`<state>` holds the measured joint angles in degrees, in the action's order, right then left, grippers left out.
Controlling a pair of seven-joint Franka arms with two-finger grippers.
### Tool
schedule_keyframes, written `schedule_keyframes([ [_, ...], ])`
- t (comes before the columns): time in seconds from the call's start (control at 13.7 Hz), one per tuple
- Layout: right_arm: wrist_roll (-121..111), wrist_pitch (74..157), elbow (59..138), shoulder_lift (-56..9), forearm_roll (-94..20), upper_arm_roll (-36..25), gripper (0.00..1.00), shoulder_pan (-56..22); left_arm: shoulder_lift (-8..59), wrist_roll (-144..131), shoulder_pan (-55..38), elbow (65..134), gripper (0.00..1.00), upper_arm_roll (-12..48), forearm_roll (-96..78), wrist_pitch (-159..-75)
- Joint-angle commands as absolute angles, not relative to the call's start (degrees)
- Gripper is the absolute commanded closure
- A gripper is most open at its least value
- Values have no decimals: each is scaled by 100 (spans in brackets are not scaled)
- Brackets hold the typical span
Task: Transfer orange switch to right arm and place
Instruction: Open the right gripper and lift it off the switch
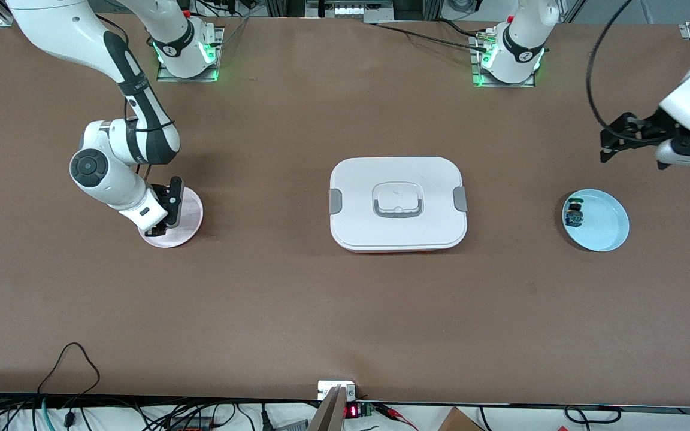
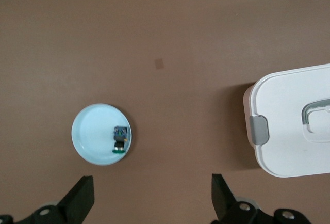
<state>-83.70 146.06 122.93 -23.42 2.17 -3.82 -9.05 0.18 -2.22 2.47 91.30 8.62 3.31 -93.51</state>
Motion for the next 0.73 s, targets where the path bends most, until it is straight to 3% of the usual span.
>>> schedule_keyframes([
  [0.0,-8446,14783,12340,-2355,299,-343,100,-896,61,-615,360,9052,0,748,240,-9254],
  [0.15,-8446,14818,12349,-2390,299,-334,100,-896,70,-598,378,9088,0,143,-419,-9281],
  [0.22,-8446,14801,12349,-2399,299,-334,94,-896,96,-441,334,9097,0,54,-422,-9281],
  [0.29,-8298,14792,12349,-2408,290,-334,38,-896,114,-370,264,9079,0,53,-387,-9281],
  [0.36,-8340,14792,12357,-2417,290,-334,2,-896,132,-360,177,9079,0,53,-317,-9273],
  [0.66,-8385,14713,12357,-2198,290,-334,0,-888,316,-352,88,9009,0,149,-158,-9237],
])
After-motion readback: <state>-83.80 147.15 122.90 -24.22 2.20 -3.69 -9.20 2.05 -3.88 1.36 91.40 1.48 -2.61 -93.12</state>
